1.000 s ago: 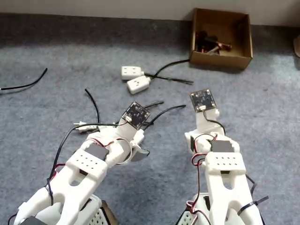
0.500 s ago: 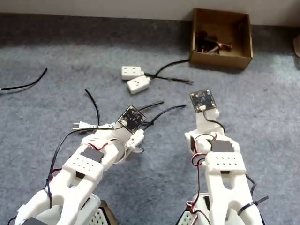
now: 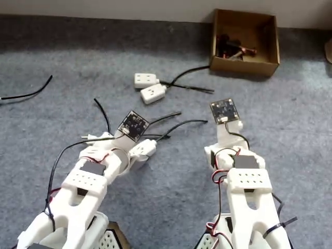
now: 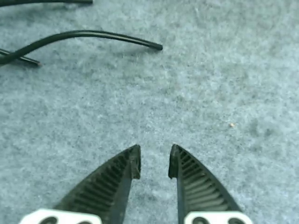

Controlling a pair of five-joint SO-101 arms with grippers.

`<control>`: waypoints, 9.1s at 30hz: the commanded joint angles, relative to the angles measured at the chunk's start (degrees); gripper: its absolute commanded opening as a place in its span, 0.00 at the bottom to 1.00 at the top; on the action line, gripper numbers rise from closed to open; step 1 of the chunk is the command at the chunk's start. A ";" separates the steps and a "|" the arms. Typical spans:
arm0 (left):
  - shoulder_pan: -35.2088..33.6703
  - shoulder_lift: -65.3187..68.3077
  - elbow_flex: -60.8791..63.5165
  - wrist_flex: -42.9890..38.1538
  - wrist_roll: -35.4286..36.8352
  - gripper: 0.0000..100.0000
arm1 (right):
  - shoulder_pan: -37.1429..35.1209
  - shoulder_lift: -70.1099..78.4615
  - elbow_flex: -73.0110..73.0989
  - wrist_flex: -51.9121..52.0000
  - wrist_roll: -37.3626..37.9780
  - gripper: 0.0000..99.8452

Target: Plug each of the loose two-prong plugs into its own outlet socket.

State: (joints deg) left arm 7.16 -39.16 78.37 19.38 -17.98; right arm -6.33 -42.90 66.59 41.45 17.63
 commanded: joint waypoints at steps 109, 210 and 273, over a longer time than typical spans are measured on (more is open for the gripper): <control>-7.34 36.44 -34.95 -0.09 -7.30 0.04 | 0.57 -1.45 -0.22 -1.01 2.90 0.11; -9.01 61.76 -85.49 47.47 0.44 0.01 | 0.66 -1.45 -0.22 -1.10 2.99 0.11; 22.20 23.08 -30.81 21.01 -3.43 0.01 | 1.80 -1.71 -0.22 -1.10 2.99 0.11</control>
State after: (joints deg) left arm 28.18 -13.41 47.96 41.27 -20.79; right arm -5.19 -42.90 66.59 41.45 19.91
